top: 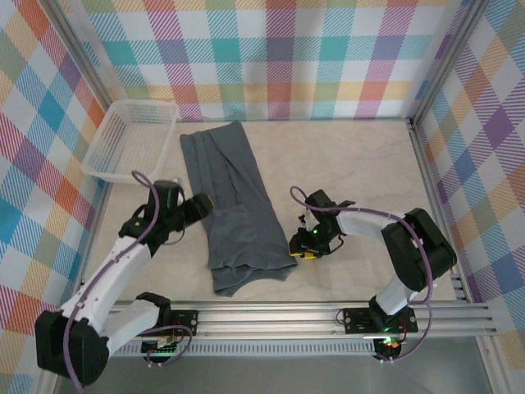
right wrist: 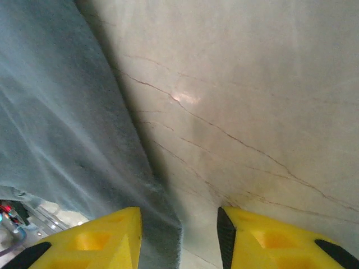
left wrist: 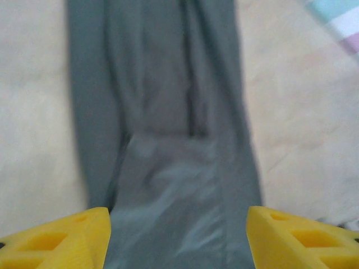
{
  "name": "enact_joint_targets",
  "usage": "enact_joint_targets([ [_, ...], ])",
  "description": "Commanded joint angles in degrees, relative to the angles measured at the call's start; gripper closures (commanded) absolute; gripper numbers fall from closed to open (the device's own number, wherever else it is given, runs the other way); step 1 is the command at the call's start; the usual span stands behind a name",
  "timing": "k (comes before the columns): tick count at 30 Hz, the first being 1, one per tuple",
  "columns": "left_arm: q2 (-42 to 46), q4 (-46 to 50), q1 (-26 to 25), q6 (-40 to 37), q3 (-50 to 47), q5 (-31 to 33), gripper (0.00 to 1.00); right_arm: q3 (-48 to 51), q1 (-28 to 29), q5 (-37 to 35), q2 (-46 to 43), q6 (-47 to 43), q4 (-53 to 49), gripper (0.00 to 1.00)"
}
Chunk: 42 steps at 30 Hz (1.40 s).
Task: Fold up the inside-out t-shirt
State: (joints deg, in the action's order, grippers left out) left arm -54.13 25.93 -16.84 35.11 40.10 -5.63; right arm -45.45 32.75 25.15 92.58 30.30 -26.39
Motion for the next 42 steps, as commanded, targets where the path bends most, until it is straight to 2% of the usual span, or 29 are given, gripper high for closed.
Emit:
enact_joint_targets([
  [1, 5.38, 6.28, -0.65, 0.48, -2.84, -1.05, 0.35, 1.39, 3.32, 4.47, 1.10, 1.70, 2.88, 0.59],
  [7, 8.30, 8.77, -0.82, 4.25, -7.75, -4.81, 0.34, 1.11, 6.31, 6.62, 3.91, 6.15, 7.82, 0.64],
  [12, 6.24, 11.78, -1.70, 7.74, -10.71, -10.26, 0.33, 0.18, 6.53, 7.39, 2.63, 8.39, 8.68, 0.90],
  [15, 4.10, 10.35, -1.88, 10.19, -13.16, -15.28, 0.30, -0.38, 6.54, 7.00, 0.08, 9.06, 7.94, 1.00],
  [19, -0.32, 1.25, -2.46, 14.08, -16.00, -22.90, 0.29, -0.68, 6.47, 7.20, -1.48, 10.06, 7.85, 1.00],
  [25, -7.36, 1.53, -3.11, 12.10, -14.87, -20.70, 0.29, -1.14, 6.55, 6.34, -0.92, 10.03, 6.96, 1.00],
  [30, -9.80, -2.91, -3.19, 12.64, -14.87, -21.60, 0.31, -0.37, 6.49, 6.07, -0.38, 10.71, 7.77, 1.00],
  [32, -10.69, -4.36, -3.20, 12.64, -14.78, -22.57, 0.38, 0.00, 6.51, 6.11, -0.47, 10.97, 8.02, 1.00],
  [34, -10.61, -5.61, -3.24, 13.32, -14.61, -23.31, 0.54, 0.12, 6.56, 5.94, -0.38, 11.00, 7.92, 1.00],
  [36, -9.46, -6.05, -3.29, 14.08, -14.56, -23.07, 0.63, 0.36, 6.53, 5.86, -0.17, 10.91, 7.80, 1.00],
  [39, -8.38, -5.21, -3.29, 14.00, -15.04, -21.33, 0.65, 0.49, 6.53, 5.84, 0.41, 11.13, 8.01, 1.00],
  [42, -8.88, -5.01, -3.29, 14.46, -16.23, -20.46, 0.57, 0.44, 6.54, 6.02, 0.80, 11.53, 8.23, 1.00],
])
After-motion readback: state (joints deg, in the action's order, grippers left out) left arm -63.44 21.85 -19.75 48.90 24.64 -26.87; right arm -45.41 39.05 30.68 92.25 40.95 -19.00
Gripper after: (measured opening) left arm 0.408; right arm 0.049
